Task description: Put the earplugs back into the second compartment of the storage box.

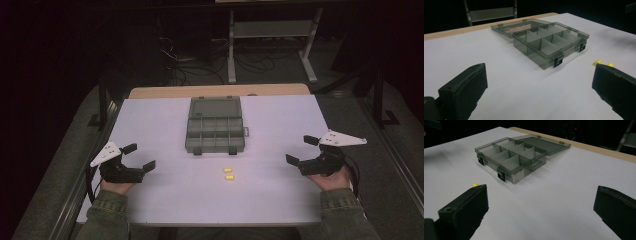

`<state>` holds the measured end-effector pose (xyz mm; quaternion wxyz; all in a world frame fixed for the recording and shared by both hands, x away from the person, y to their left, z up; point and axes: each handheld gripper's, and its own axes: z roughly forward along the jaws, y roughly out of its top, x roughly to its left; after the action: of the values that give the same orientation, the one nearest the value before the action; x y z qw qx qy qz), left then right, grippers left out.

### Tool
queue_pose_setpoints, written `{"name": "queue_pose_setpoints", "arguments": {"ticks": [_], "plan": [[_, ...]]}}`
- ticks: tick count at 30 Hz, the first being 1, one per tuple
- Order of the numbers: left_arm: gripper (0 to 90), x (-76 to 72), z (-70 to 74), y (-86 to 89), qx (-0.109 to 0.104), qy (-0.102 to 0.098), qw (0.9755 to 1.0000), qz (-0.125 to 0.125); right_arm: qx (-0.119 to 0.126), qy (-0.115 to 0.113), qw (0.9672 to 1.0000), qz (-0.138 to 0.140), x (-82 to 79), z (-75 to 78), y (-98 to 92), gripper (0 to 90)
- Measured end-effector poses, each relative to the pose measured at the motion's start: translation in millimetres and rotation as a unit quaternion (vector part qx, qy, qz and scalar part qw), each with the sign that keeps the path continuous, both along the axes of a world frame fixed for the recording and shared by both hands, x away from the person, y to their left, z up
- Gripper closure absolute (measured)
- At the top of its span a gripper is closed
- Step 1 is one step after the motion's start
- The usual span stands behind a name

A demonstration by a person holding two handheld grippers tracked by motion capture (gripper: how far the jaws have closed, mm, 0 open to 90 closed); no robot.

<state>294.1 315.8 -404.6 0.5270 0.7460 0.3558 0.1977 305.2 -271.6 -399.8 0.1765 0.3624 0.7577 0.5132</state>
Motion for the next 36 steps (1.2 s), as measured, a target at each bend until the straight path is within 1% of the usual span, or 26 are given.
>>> {"name": "queue_pose_setpoints", "arguments": {"ticks": [3,7,10,12,14,15,16,18,21,23,29,31,33,34,35,36], "plan": [[0.0,-0.6,1.6,-0.8,0.002,-0.002,1.0,-0.002,0.0,0.0,1.0,0.0,-0.2,0.2,0.0,0.0],[0.0,0.2,1.9,-2.3,0.003,0.001,1.0,-0.007,0.001,0.002,1.0,0.0,-0.8,0.1,0.0,0.0],[0.0,1.9,3.2,-4.2,0.01,0.006,0.9999,-0.013,0.0,0.003,1.0,0.001,-1.0,-0.1,0.0,0.0],[0.0,2.1,5.4,-7.2,0.025,0.006,0.9995,-0.017,-0.001,0.004,1.0,0.001,-1.1,-0.2,0.0,0.0],[0.0,2.3,10.7,-11.9,0.043,0.0,0.9987,-0.028,0.0,0.004,1.0,0.002,-1.1,-0.2,-0.2,0.0],[0.0,2.7,12.4,-13.2,0.047,-0.001,0.9984,-0.031,0.0,0.005,1.0,0.003,-1.1,-0.3,-0.2,0.0],[0.0,2.7,12.4,-13.2,0.047,-0.001,0.9984,-0.031,0.0,0.006,1.0,0.004,-0.9,-0.5,-0.1,0.0],[0.0,4.2,16.0,-15.8,0.053,-0.002,0.9979,-0.036,-0.003,0.01,0.9999,0.006,-0.9,-1.2,0.7,0.0],[0.1,7.1,19.9,-18.1,0.055,-0.001,0.9976,-0.042,-0.008,0.01,0.9999,0.006,-1.4,-1.3,1.5,0.0],[0.0,9.3,23.2,-20.3,0.06,0.002,0.9971,-0.047,-0.009,0.01,0.9999,0.007,-1.4,-1.4,2.0,0.0],[0.0,12.0,34.1,-29.0,0.07,-0.006,0.9956,-0.061,-0.011,0.009,0.9999,0.005,-1.8,-1.6,1.9,0.0],[0.0,13.2,37.2,-32.9,0.076,-0.009,0.9948,-0.067,-0.011,0.008,0.9999,0.005,-2.0,-1.4,1.6,0.0],[0.0,15.0,39.6,-37.3,0.081,-0.009,0.994,-0.074,-0.01,0.008,0.9999,0.004,-2.4,-1.3,1.5,0.0],[0.0,17.3,41.4,-42.0,0.086,-0.008,0.993,-0.08,-0.009,0.008,0.9999,0.005,-2.4,-1.3,1.4,0.0],[0.0,17.3,41.4,-42.0,0.086,-0.008,0.993,-0.08,-0.009,0.008,0.9999,0.005,-2.4,-1.3,1.4,0.0],[0.0,19.0,42.1,-45.1,0.09,-0.008,0.9923,-0.084,-0.01,0.009,0.9999,0.005,-2.3,-1.4,1.4,0.0]]}}
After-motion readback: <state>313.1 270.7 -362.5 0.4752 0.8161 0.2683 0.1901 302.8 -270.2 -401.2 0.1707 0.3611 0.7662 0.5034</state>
